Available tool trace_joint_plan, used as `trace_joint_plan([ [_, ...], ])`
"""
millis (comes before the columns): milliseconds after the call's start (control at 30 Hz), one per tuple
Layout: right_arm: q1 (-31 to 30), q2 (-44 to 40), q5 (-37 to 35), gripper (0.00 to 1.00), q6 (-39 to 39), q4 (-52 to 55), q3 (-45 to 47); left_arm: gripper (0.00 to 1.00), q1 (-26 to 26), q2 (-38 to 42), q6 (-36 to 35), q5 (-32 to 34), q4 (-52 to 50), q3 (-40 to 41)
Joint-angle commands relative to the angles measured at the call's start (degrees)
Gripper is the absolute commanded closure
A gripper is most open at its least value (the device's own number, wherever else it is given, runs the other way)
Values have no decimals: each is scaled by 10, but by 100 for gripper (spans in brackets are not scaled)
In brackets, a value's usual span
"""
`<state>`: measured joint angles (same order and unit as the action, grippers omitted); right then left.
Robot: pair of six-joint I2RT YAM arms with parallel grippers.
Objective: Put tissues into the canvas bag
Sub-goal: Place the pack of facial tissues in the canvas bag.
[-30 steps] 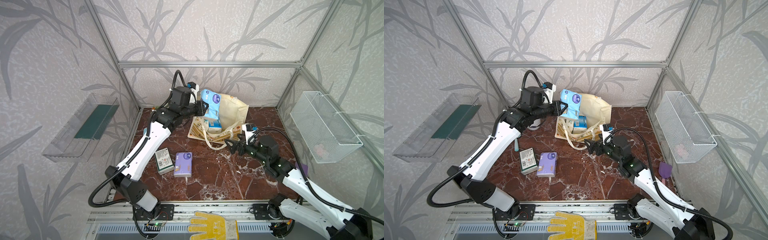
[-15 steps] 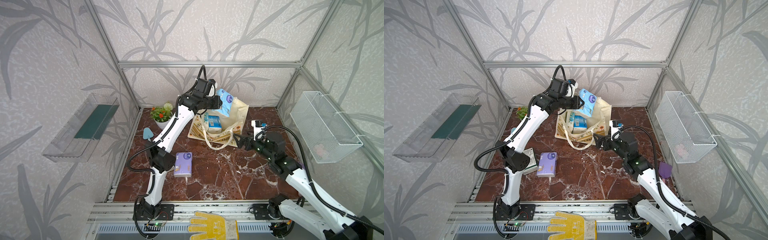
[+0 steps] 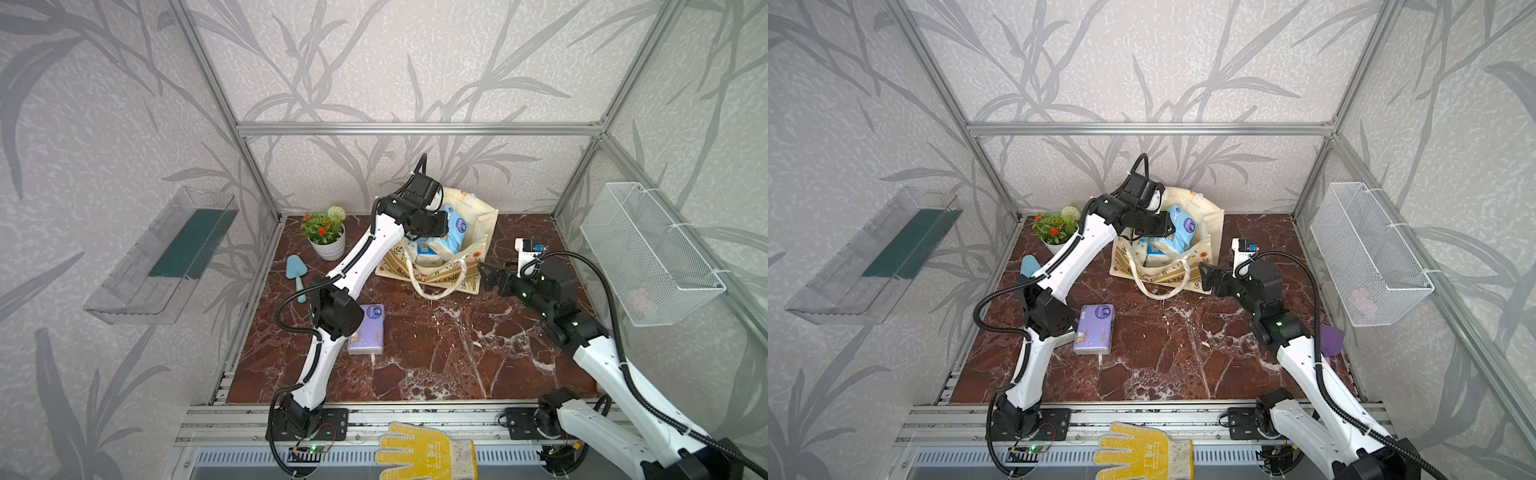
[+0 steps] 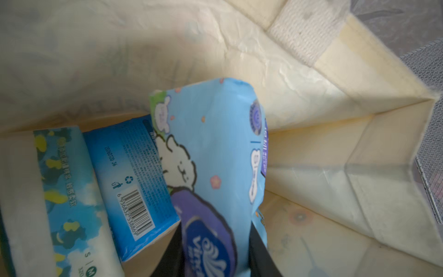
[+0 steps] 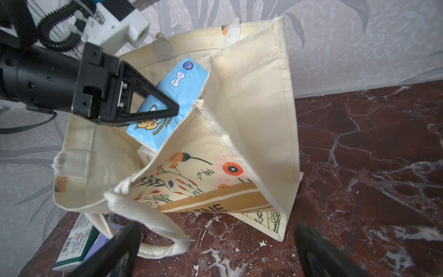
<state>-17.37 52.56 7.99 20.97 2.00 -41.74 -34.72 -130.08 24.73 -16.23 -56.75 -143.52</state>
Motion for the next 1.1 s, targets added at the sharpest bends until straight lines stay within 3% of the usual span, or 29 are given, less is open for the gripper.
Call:
trace_joint_plan([
  [0,5,-6,0,0,10,4,-4,72,-6,-18,16,-6,-16,-6],
  [567,14,-12,0,0,26,6,14,72,-20,-80,31,-28,-24,-5],
  [733,15,-16,-1,0,27,6,18,71,-20,-88,16,-3,-50,-4],
  [1067,16,-28,-4,0,30,15,22,54,-9,-93,12,47,-65,-4],
])
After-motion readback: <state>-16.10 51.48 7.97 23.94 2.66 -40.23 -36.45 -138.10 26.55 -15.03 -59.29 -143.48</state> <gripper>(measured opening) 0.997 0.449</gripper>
